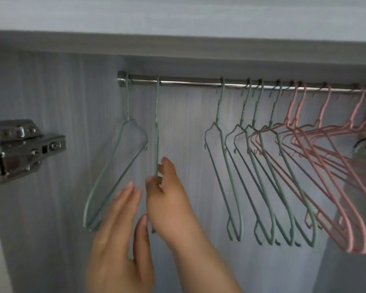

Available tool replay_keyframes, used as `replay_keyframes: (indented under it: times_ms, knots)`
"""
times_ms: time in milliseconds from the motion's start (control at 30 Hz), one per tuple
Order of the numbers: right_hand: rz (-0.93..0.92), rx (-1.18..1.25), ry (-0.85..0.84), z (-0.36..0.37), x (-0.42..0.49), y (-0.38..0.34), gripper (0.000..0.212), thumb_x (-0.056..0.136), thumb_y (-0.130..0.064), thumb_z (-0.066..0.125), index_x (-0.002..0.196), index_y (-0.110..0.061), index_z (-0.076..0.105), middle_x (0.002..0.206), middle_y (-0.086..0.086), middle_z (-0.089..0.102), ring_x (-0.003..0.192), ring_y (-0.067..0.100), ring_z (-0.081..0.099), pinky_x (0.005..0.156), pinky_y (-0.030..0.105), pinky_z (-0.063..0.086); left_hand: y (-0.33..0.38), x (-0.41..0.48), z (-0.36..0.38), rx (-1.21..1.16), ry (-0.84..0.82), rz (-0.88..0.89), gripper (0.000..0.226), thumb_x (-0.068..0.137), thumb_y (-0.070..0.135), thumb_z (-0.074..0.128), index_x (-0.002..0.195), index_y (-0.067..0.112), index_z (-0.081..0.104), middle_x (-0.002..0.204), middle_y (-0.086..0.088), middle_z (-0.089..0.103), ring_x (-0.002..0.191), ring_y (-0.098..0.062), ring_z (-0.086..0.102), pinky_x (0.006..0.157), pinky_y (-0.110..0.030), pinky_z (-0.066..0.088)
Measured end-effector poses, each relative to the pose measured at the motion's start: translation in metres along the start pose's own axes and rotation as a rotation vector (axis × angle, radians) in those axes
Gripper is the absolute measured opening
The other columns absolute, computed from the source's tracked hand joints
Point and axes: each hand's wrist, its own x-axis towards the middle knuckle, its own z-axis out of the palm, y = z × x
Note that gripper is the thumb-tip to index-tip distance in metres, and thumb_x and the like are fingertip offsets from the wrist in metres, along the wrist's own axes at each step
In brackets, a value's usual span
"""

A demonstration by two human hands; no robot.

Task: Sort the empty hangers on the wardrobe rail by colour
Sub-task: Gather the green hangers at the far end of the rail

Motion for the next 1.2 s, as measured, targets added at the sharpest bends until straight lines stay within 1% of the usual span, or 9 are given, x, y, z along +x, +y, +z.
replay_keyframes:
  times_ms: [67, 167, 333, 467, 600, 700, 767, 1067, 1200]
  knots:
    - [0.078, 0.161, -0.004, -0.004, 0.000, 0.002, 0.046, 0.097, -0.018, 0.035, 0.141, -0.023, 0.024, 0.135, -0.010, 0.040, 0.124, 0.010, 0.044, 0.106, 0.024, 0.034, 0.001, -0.003, 0.006, -0.154, -0.072, -0.186, 0.039, 0.082, 0.049, 0.041, 0.120, 0.043, 0.050, 0.120, 0.010, 0.062, 0.103, 0.012, 0.054, 0.086, 0.004, 0.034]
    - [0.151, 0.375, -0.028, -0.007, 0.001, 0.007, 0.041, 0.095, -0.006, 0.038, 0.134, -0.018, 0.039, 0.123, -0.003, 0.056, 0.093, 0.004, 0.059, 0.088, 0.016, 0.044, -0.007, -0.008, 0.012, -0.125, -0.127, -0.293, 0.050, 0.071, 0.042, 0.052, 0.110, 0.070, 0.037, 0.106, 0.006, 0.066, 0.086, 0.030, 0.049, 0.074, 0.010, 0.032]
    - [0.120, 0.499, -0.019, -0.004, 0.004, 0.012, 0.045, 0.089, -0.001, 0.050, 0.132, -0.011, 0.041, 0.100, -0.004, 0.067, 0.098, 0.011, 0.061, 0.100, 0.025, 0.045, -0.011, -0.011, 0.014, -0.112, -0.137, -0.283, 0.064, 0.067, 0.021, 0.058, 0.111, 0.064, 0.039, 0.097, 0.032, 0.066, 0.080, 0.022, 0.058, 0.070, 0.007, 0.037]
    - [0.098, 0.514, -0.058, 0.001, 0.006, 0.013, 0.045, 0.091, 0.005, 0.045, 0.134, -0.009, 0.040, 0.095, 0.000, 0.067, 0.067, 0.002, 0.066, 0.066, 0.009, 0.053, -0.010, -0.007, 0.007, -0.076, -0.126, -0.255, 0.054, 0.072, 0.025, 0.056, 0.117, 0.052, 0.043, 0.087, 0.058, 0.048, 0.081, 0.028, 0.053, 0.068, 0.009, 0.035]
    - [0.060, 0.523, -0.078, 0.005, 0.008, 0.013, 0.048, 0.091, 0.005, 0.045, 0.136, -0.007, 0.035, 0.097, 0.003, 0.065, 0.065, 0.002, 0.066, 0.064, 0.009, 0.052, -0.008, -0.006, 0.001, -0.026, -0.101, -0.209, 0.045, 0.069, 0.014, 0.060, 0.113, 0.024, 0.061, 0.100, 0.042, 0.056, 0.075, 0.036, 0.044, 0.066, 0.012, 0.031]
    - [0.065, 0.548, -0.091, 0.008, 0.008, 0.011, 0.050, 0.090, 0.006, 0.044, 0.137, -0.006, 0.032, 0.100, 0.007, 0.063, 0.061, 0.001, 0.066, 0.063, 0.008, 0.052, -0.005, -0.004, -0.003, -0.012, -0.075, -0.199, 0.046, 0.069, 0.012, 0.059, 0.114, 0.021, 0.059, 0.100, 0.040, 0.057, 0.074, 0.036, 0.043, 0.066, 0.012, 0.030]
    - [0.066, 0.545, -0.098, 0.010, 0.010, 0.010, 0.050, 0.091, 0.005, 0.045, 0.138, -0.006, 0.032, 0.103, 0.007, 0.062, 0.061, 0.000, 0.067, 0.062, 0.007, 0.051, -0.006, -0.002, -0.005, -0.049, -0.062, -0.225, 0.049, 0.071, 0.013, 0.057, 0.118, 0.024, 0.054, 0.085, 0.050, 0.056, 0.078, 0.031, 0.050, 0.067, 0.011, 0.032]
    - [0.103, 0.484, -0.112, 0.024, 0.016, 0.002, 0.050, 0.091, 0.004, 0.044, 0.138, -0.005, 0.030, 0.105, 0.009, 0.058, 0.059, -0.001, 0.066, 0.064, 0.008, 0.052, -0.015, 0.003, -0.010, -0.040, -0.049, -0.335, 0.049, 0.074, 0.015, 0.057, 0.118, 0.033, 0.048, 0.072, 0.055, 0.050, 0.073, 0.032, 0.049, 0.065, 0.010, 0.032]
    - [0.023, 0.122, -0.014, 0.015, -0.002, -0.008, 0.057, 0.092, -0.025, 0.050, 0.142, -0.014, 0.026, 0.136, 0.001, 0.045, 0.115, 0.008, 0.051, 0.101, 0.020, 0.039, -0.017, -0.005, -0.011, -0.040, -0.048, -0.362, 0.053, 0.077, -0.002, 0.065, 0.113, 0.035, 0.054, 0.096, 0.016, 0.068, 0.076, 0.028, 0.053, 0.069, 0.009, 0.034]
